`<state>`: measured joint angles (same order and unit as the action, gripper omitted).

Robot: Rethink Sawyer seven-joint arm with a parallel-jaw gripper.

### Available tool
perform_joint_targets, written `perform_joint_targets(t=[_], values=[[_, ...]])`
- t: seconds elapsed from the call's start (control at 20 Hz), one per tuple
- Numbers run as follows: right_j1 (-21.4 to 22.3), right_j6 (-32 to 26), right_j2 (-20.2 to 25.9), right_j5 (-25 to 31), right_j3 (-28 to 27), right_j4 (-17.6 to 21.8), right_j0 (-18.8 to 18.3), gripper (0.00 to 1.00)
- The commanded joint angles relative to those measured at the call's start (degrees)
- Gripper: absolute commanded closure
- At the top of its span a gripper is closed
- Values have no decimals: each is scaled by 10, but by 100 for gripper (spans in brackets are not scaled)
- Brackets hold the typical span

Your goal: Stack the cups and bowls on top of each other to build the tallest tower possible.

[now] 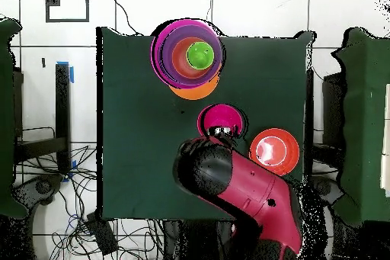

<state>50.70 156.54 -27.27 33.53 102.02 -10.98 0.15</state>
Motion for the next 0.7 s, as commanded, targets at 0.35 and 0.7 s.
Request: perform_joint_targets(t=[0.35,0.7], values=[[-48,-18,35,77,-147,49,-25,100],[-78,-3,26,108,-208,54,-22,100]])
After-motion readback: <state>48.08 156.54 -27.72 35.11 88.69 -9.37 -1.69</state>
